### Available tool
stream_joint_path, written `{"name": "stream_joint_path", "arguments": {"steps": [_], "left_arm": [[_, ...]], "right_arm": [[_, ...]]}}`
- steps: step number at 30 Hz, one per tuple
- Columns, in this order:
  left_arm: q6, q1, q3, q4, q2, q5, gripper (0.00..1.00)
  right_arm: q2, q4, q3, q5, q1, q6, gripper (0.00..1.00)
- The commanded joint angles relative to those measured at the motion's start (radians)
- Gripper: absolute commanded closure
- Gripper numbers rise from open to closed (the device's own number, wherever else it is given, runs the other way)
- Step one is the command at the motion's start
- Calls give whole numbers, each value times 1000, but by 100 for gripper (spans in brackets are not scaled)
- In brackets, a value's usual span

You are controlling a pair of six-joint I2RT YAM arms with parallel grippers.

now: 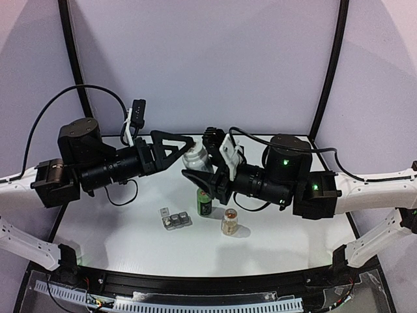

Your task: Sort the pills into containers

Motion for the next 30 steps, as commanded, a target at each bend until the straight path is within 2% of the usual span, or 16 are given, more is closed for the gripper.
{"name": "stream_joint_path", "arguments": {"steps": [1, 6, 14, 25, 30], "left_arm": [[-14, -3, -43, -205, 93, -24, 1], [-53, -2, -37, -249, 150, -32, 4], [-70, -2, -92, -159, 173, 19, 39], [-83, -3, -42, -205, 293, 75, 65], [-68, -2, -7, -249, 335, 78, 80]], "right_arm": [[-66, 297, 113, -96, 12, -60, 100], [-61, 387, 143, -128, 12, -101, 100], [-72, 536, 128, -149, 11, -92, 100], [-88, 588, 127, -172, 11, -73, 100], [-87, 596, 128, -170, 12, -76, 100]]}}
